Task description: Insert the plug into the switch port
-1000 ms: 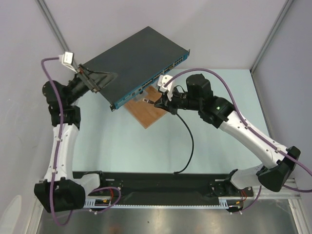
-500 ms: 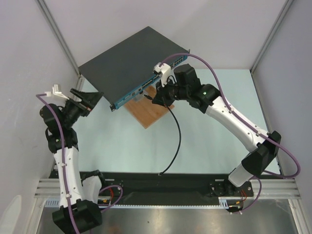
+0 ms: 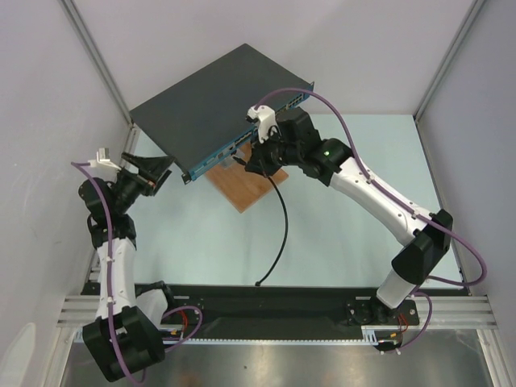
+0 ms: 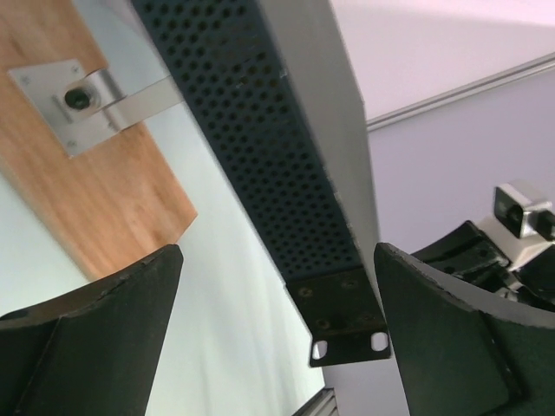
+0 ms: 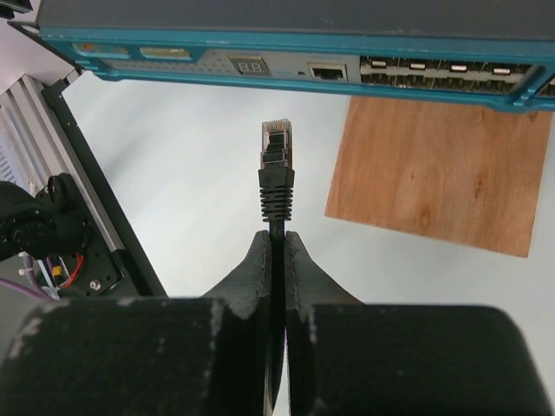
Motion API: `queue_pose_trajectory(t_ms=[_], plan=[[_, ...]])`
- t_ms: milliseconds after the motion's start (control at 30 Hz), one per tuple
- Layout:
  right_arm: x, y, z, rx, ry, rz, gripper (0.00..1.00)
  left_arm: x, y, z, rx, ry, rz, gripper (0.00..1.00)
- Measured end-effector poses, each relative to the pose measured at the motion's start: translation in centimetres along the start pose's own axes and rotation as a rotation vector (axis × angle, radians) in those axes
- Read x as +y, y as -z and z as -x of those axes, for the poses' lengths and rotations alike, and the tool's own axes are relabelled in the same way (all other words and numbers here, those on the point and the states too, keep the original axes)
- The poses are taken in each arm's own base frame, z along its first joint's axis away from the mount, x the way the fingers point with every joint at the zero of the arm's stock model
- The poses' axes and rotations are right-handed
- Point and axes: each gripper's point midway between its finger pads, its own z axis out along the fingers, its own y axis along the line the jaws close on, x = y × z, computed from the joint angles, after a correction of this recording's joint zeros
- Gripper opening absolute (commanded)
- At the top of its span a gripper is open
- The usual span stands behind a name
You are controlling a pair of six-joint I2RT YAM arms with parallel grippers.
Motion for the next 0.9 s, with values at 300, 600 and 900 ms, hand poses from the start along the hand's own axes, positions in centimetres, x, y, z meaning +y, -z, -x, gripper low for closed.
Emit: queue_pose_trajectory(t_ms=[300, 600, 900], plan=[[-0.1, -0.7, 0.4, -0.011, -0.024, -0.003, 0.0, -1.4, -0.8, 0.0, 0.0, -0.001, -0.078, 0.98], [-0.4, -0.9, 1.2, -0.044, -0.032, -0.006, 0.0, -1.2, -1.9, -0.6, 0.035, 0.053, -0.096, 0.77], [-1.1, -0.8, 2.0, -0.074, -0.056, -0.016, 0.0, -1.8, -2.5, -1.2, 0.061, 0.099, -0.117, 0.43]])
